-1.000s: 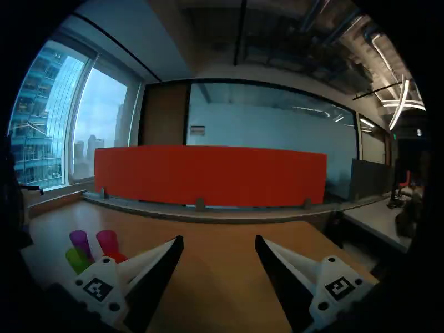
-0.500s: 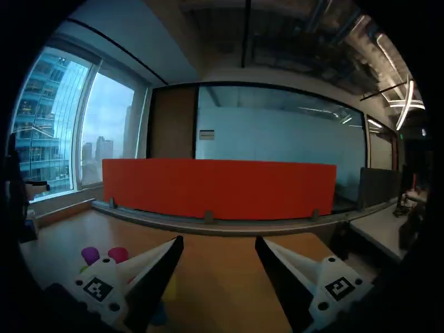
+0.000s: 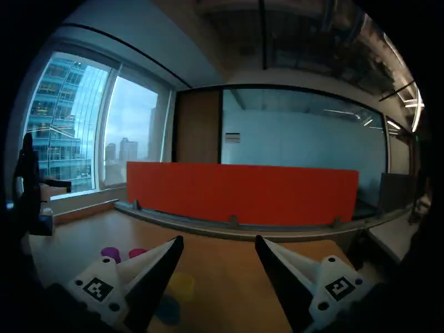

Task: Pour water

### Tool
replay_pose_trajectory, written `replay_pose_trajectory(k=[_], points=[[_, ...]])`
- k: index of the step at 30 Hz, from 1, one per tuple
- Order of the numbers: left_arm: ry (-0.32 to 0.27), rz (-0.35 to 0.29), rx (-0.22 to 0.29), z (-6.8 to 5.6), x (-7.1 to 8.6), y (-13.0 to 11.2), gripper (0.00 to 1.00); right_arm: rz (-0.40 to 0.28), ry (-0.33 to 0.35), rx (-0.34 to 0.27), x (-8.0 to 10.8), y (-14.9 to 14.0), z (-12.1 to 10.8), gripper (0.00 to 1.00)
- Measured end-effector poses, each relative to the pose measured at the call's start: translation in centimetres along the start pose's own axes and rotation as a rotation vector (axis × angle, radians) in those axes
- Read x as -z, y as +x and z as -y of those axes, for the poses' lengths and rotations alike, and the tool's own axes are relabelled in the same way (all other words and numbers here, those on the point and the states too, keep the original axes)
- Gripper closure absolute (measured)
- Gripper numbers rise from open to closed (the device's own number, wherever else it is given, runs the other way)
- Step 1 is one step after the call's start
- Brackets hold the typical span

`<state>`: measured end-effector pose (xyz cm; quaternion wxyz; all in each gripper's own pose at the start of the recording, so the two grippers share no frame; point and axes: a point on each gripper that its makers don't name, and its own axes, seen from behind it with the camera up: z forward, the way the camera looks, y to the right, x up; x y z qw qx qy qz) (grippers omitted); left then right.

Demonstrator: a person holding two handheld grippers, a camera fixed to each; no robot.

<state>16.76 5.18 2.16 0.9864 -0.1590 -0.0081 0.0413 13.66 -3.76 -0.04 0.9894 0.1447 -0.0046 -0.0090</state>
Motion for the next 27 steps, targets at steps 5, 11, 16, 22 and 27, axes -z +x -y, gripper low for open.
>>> replay_pose_trajectory(k=[5, 11, 16, 22, 27], points=[[-0.091, -0.002, -0.015, -2.2, -0.1, 0.3, 0.00, 0.008, 0.099, 0.003, 0.4, 0.4, 2.3, 0.00], [-0.188, -0.013, -0.041, -4.5, 0.1, 0.8, 0.00, 0.006, 0.194, -0.021, 0.7, 1.2, 4.1, 0.00], [-0.240, -0.004, -0.053, -5.5, 0.2, 0.4, 0.00, 0.013, 0.233, -0.024, 0.9, 1.2, 4.6, 0.00], [-0.277, 0.029, -0.053, -6.0, 0.2, -0.4, 0.00, 0.042, 0.265, -0.001, 1.1, 0.3, 5.1, 0.00], [-0.321, 0.066, -0.056, -6.8, 0.4, -1.5, 0.00, 0.070, 0.300, 0.013, 1.4, -0.3, 5.8, 0.00]])
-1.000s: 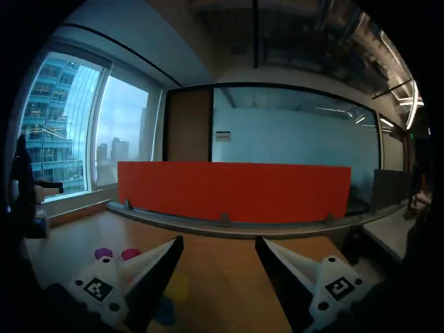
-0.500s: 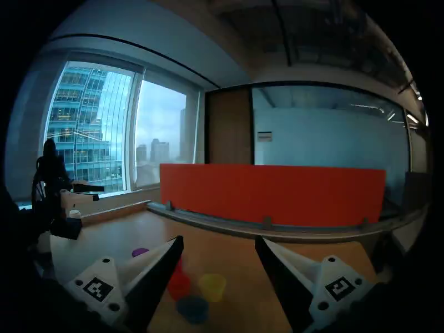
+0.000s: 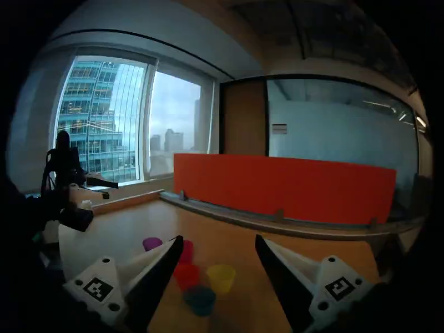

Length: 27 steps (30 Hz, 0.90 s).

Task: Pour water

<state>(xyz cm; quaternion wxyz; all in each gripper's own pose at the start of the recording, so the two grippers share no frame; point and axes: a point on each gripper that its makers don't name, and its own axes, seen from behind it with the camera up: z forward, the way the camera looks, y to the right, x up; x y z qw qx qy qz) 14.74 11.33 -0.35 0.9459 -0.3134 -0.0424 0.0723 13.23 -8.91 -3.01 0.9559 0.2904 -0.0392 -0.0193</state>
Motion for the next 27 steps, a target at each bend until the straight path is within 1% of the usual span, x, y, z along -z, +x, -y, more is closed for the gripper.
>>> replay_pose_trajectory(k=[6, 12, 15, 21, 27], points=[[-0.054, 0.070, -0.002, -0.8, -0.4, -2.1, 0.00, 0.046, 0.039, 0.009, 0.2, -0.8, 0.4, 0.00], [-0.082, 0.106, 0.013, -1.0, -0.9, -3.6, 0.00, 0.082, 0.055, 0.021, 0.1, -1.8, 0.1, 0.00], [-0.098, 0.124, 0.019, -1.3, -1.1, -4.3, 0.00, 0.107, 0.070, 0.033, 0.0, -2.7, 0.4, 0.00], [-0.130, 0.162, 0.011, -2.1, -1.4, -6.2, 0.00, 0.162, 0.100, 0.073, -0.3, -4.6, 1.1, 0.00], [-0.166, 0.197, 0.007, -3.3, -1.4, -8.2, 0.00, 0.207, 0.120, 0.087, -0.7, -6.8, 1.4, 0.00]])
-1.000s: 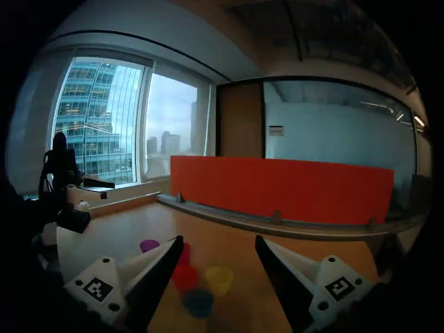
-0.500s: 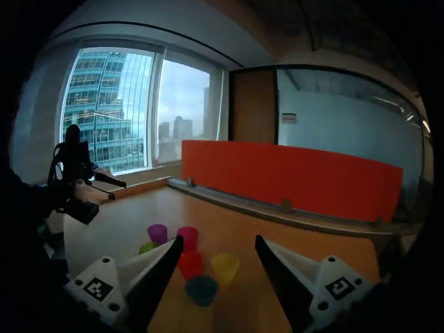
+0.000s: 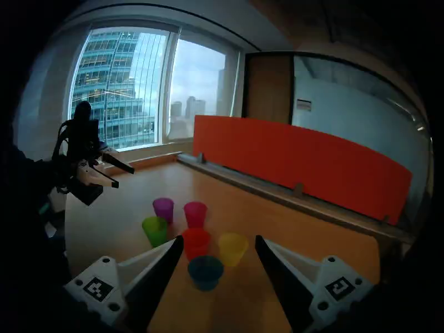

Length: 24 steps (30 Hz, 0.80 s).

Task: Pour water

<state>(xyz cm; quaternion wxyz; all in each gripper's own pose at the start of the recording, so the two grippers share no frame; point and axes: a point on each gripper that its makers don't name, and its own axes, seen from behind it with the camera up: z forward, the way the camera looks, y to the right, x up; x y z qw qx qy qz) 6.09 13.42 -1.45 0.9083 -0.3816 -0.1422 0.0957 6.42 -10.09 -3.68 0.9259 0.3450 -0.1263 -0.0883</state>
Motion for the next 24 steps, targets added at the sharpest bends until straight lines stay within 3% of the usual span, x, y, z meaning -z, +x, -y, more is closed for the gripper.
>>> replay_pose_trajectory(k=[24], points=[[-0.045, 0.142, 0.025, -0.7, -2.5, -6.5, 0.00, 0.118, 0.051, 0.004, -1.8, -5.4, 0.1, 0.00]])
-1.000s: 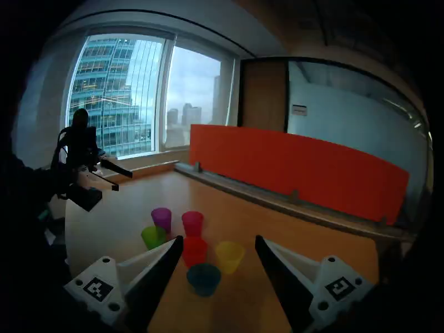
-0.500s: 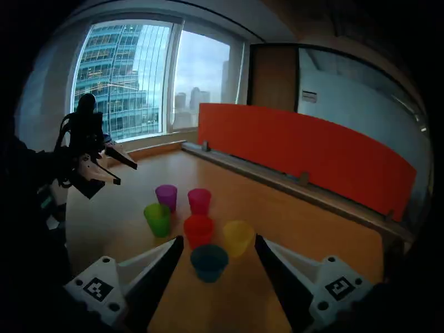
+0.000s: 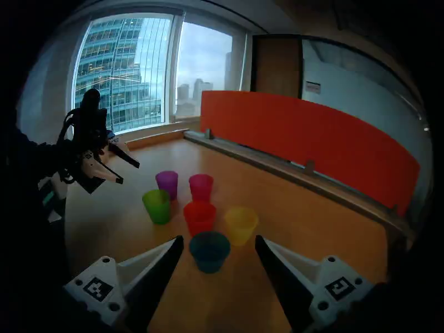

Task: Pour water

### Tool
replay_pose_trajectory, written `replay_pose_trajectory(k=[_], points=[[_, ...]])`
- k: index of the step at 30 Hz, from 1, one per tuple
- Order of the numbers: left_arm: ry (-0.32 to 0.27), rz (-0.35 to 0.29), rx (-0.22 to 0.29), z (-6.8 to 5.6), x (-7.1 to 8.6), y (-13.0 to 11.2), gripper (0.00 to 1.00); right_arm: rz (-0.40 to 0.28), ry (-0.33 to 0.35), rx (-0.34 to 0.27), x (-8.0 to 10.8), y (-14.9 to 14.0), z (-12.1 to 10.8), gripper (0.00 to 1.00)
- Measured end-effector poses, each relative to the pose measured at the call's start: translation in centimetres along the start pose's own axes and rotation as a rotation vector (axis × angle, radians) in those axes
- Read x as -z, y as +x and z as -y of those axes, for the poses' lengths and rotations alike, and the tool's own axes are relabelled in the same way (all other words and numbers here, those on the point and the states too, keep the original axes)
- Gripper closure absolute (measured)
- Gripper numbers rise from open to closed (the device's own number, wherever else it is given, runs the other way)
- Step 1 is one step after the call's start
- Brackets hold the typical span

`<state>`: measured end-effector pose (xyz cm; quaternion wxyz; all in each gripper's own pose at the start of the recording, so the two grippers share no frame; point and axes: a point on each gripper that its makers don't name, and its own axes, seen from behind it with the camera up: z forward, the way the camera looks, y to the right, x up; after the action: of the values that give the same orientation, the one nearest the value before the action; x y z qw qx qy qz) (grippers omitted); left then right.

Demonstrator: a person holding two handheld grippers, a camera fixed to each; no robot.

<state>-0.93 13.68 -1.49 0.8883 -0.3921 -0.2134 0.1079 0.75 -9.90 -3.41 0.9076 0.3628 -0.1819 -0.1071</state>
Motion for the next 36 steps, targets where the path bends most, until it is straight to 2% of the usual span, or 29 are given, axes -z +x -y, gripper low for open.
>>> replay_pose_trajectory(k=[12, 21, 30, 36], points=[[-0.010, 0.076, -0.010, -0.4, -2.1, -3.1, 0.00, 0.033, 0.012, 0.001, -1.2, -2.1, 0.4, 0.00], [0.013, 0.130, -0.028, 0.1, -4.2, -5.2, 0.00, 0.048, 0.020, 0.007, -2.1, -3.2, 0.9, 0.00], [0.015, 0.146, -0.006, 0.5, -6.1, -6.0, 0.00, 0.059, 0.019, 0.007, -2.8, -3.9, 0.9, 0.00], [0.003, 0.152, 0.002, 0.3, -7.3, -6.0, 0.00, 0.065, 0.020, 0.011, -3.2, -4.1, 1.0, 0.00]])
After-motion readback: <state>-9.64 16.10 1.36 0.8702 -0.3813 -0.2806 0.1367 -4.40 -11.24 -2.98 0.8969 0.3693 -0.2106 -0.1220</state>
